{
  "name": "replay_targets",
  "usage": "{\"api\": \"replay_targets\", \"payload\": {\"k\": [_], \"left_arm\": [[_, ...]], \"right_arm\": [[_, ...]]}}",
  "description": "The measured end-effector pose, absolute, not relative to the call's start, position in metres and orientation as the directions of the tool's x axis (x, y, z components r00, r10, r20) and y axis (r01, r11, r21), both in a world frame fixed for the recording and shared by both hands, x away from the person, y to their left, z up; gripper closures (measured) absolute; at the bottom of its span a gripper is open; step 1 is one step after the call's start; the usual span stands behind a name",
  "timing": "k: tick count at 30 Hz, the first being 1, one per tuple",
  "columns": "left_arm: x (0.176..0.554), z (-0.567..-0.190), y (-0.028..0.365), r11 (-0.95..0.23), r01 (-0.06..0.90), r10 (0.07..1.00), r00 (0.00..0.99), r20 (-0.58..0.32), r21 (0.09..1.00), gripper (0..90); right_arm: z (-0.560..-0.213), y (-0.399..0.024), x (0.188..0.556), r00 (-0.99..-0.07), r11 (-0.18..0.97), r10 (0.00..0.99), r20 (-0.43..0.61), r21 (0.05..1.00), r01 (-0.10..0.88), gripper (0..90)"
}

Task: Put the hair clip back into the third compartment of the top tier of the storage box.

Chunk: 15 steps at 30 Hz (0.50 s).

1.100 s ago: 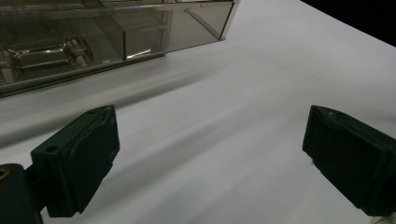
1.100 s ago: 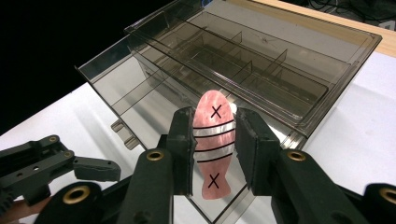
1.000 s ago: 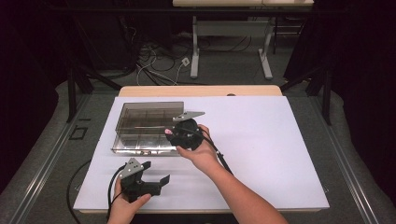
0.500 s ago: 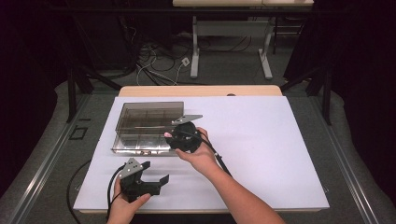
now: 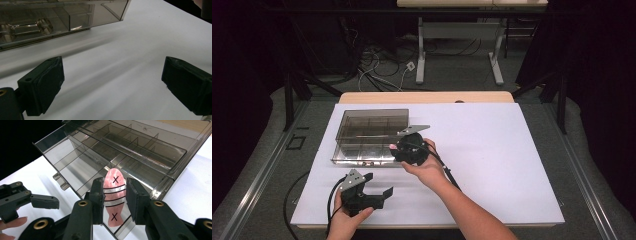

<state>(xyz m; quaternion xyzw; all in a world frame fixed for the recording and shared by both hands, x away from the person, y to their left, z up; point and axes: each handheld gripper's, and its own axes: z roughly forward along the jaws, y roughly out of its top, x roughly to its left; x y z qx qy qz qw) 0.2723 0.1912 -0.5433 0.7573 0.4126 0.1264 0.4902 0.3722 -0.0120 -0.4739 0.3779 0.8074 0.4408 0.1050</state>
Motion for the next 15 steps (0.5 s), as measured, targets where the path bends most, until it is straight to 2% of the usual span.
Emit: {"api": "replay_targets", "payload": {"k": [15], "left_arm": [[0.2721,-0.5432,0.1909,-0.181,0.499,0.749,0.629,-0.21,0.848,4.6]], "right_arm": [[-0.4741,-0.0086,0.3709,-0.692,0.321,0.703,0.165,0.795,0.515,66.2]]}}
